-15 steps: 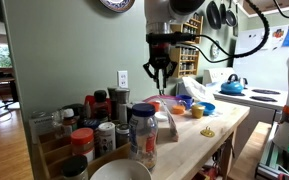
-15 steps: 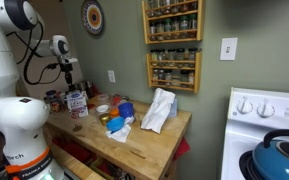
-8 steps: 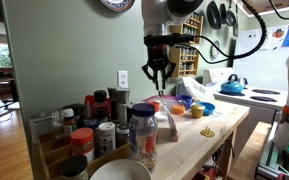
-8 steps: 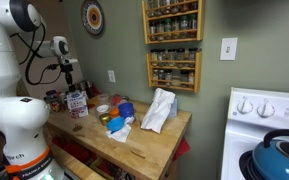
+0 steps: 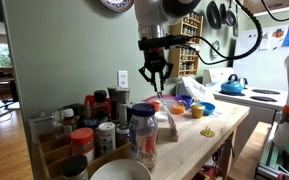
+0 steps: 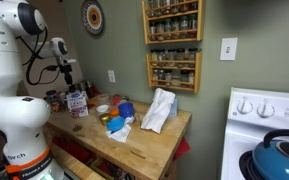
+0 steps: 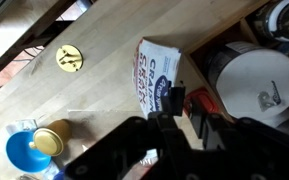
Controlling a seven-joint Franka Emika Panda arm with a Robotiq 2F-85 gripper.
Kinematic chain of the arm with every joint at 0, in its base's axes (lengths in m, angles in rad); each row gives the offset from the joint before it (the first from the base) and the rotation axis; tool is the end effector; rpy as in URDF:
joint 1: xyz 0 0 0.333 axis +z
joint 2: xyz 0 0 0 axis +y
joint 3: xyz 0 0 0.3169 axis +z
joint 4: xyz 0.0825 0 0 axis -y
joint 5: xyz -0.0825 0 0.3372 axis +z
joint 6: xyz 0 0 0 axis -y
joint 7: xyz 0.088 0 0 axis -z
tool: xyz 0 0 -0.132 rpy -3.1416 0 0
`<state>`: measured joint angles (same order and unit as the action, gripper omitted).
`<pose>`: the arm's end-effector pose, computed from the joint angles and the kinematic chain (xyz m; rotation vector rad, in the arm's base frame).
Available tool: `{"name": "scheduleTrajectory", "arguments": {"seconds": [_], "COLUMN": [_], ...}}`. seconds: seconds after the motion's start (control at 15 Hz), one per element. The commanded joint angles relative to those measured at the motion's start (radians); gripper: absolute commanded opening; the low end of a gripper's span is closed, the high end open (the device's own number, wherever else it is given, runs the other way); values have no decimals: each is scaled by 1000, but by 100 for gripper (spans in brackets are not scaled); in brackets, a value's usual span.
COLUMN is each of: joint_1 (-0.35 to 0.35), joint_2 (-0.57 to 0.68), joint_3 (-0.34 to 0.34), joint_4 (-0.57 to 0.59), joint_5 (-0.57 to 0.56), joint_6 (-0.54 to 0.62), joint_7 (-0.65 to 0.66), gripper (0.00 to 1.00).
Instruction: Put the clip on the white packet
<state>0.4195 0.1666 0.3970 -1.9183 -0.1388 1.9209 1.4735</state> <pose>0.3794 0.3747 0.3999 2.8471 -0.8802 -0.0075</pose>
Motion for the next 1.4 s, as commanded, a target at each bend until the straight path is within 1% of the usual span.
{"name": "scheduleTrajectory", "arguments": {"seconds": [0.0, 0.47, 0.8, 1.33], "joint_1": [36, 56, 67, 90], "joint_2": [45, 90, 118, 166], "joint_3": [-28, -49, -62, -80], "joint_4": [53, 102, 131, 177], "joint_5": [-59, -70, -70, -75], "joint_6": [-64, -97, -152, -175], "joint_7": [53, 65, 61, 62], "gripper": [6, 6, 6, 6]}}
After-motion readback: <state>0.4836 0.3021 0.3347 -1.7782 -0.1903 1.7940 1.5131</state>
